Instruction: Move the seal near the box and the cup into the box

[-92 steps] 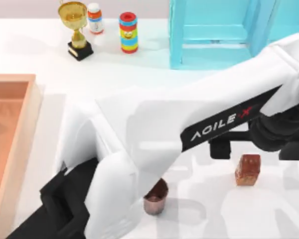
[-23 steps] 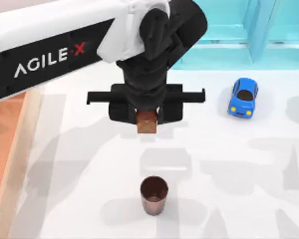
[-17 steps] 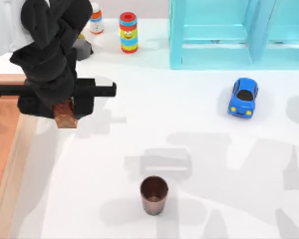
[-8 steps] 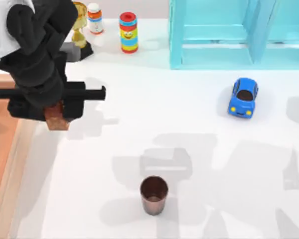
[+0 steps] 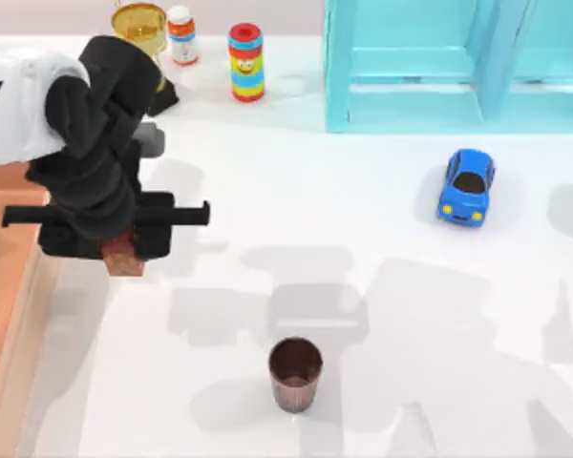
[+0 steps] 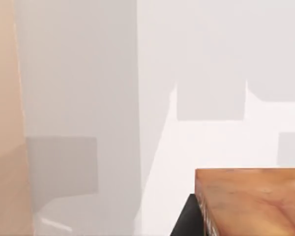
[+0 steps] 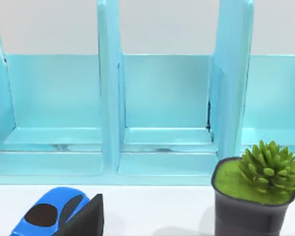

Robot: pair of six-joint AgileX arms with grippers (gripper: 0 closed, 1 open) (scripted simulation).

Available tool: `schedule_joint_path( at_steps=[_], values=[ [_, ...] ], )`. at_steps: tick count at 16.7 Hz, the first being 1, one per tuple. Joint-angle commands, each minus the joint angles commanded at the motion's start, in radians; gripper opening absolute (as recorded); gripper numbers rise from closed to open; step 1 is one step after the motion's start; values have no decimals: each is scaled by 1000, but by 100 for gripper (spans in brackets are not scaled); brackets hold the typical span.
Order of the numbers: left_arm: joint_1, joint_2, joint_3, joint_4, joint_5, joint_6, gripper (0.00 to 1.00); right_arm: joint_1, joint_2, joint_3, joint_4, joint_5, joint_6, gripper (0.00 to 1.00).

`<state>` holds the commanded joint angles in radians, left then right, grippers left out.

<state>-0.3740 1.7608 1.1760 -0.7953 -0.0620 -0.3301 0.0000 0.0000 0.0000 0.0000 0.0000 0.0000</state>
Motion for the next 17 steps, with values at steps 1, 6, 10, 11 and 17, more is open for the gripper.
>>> schedule_joint_path(
  at_steps=[1, 6, 10, 11, 17],
  values=[
    [1, 1, -3, 5, 0, 0, 0, 0, 0, 0, 0, 0, 0, 100],
    [1, 1, -3, 5, 0, 0, 15, 0, 0, 0, 0, 0, 0, 100],
    [1, 1, -3, 5, 0, 0, 45, 0, 0, 0, 0, 0, 0, 100],
    [1, 1, -3, 5, 0, 0, 53, 0, 0, 0, 0, 0, 0, 100],
    [1, 1, -3, 5, 0, 0, 98, 0, 0, 0, 0, 0, 0, 100]
  ],
)
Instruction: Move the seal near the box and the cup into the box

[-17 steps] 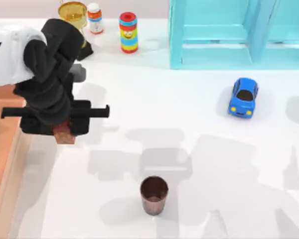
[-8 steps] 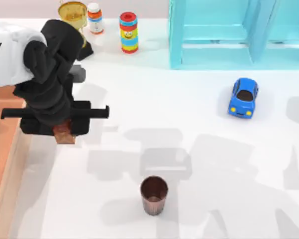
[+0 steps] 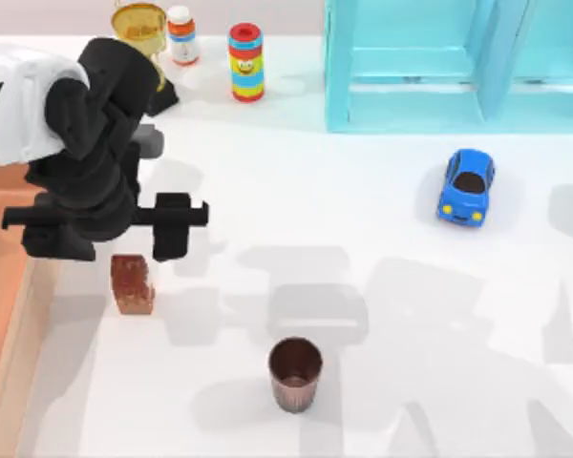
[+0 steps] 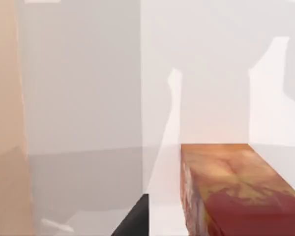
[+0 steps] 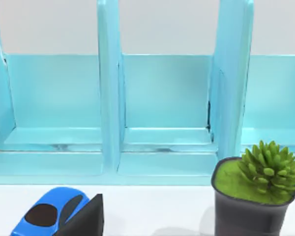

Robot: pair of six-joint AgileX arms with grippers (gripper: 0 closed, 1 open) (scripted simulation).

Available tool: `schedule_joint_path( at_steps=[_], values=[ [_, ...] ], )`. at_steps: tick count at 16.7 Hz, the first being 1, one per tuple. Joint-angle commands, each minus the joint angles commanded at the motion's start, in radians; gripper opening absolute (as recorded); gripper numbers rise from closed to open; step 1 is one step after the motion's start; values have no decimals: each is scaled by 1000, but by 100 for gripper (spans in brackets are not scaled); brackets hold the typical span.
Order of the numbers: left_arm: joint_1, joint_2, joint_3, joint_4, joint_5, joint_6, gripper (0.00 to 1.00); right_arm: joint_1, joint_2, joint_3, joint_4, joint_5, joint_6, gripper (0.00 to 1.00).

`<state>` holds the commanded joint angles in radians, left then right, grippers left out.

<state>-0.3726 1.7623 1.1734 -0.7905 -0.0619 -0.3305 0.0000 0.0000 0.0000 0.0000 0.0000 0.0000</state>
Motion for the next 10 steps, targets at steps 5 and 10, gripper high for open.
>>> schedule_joint_path(
  at_steps=[5, 10],
  values=[
    [0, 0, 0, 0, 0, 0, 100, 0, 0, 0, 0, 0, 0, 100],
    [-2, -1, 3, -3, 0, 0, 100, 0, 0, 0, 0, 0, 0, 100]
  ],
)
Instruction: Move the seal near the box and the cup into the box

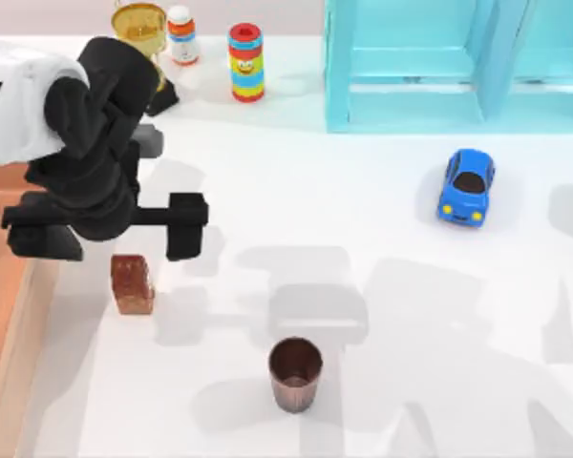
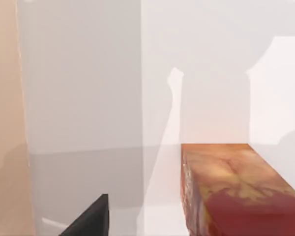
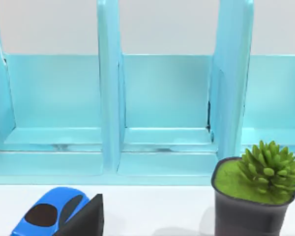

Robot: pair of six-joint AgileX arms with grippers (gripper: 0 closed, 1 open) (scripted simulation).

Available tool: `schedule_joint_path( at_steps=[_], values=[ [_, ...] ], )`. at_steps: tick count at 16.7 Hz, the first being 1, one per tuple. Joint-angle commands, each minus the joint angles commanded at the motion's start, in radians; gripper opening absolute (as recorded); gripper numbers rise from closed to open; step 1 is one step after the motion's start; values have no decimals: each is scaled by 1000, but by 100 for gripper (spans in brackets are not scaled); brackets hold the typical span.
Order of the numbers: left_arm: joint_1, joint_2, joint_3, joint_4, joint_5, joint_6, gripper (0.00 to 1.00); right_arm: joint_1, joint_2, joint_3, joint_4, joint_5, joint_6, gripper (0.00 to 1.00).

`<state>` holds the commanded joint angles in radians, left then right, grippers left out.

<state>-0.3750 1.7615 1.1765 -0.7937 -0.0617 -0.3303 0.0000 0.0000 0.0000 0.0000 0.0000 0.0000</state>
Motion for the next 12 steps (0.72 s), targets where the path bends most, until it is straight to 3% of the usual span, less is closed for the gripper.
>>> schedule_joint_path(
  at_steps=[12],
  values=[
    [-4, -57, 331, -389, -1, -5, 100, 0, 0, 0, 0, 0, 0, 100]
  ],
)
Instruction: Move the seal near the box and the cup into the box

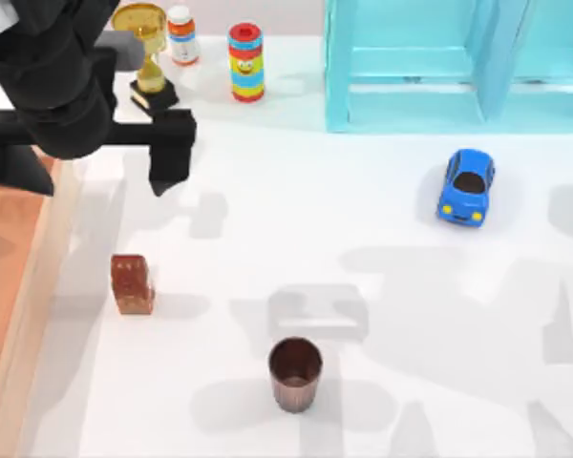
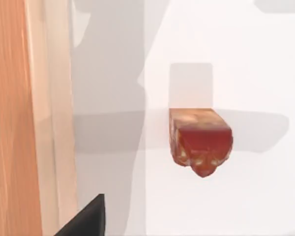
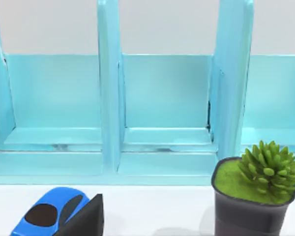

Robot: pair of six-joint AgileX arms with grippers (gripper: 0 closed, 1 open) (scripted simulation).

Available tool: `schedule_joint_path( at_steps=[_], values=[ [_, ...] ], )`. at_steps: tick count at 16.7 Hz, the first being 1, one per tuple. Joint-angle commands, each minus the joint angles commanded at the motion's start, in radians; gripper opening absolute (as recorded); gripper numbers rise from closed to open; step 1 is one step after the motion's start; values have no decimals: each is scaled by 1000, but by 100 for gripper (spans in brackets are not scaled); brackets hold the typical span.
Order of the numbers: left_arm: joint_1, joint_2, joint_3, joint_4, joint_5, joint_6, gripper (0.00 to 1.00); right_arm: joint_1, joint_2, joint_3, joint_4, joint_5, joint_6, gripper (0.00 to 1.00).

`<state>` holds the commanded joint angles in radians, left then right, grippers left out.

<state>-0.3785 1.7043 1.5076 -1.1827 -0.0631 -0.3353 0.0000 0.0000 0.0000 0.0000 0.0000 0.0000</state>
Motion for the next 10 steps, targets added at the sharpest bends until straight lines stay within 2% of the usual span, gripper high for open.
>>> schedule_joint_path(
  at_steps=[6, 10],
  values=[
    [-13, 19, 9, -7, 4, -14, 100, 0, 0, 0, 0, 0, 0, 100],
    [-156, 108, 59, -43, 28, -168, 100, 0, 0, 0, 0, 0, 0, 100]
  ],
)
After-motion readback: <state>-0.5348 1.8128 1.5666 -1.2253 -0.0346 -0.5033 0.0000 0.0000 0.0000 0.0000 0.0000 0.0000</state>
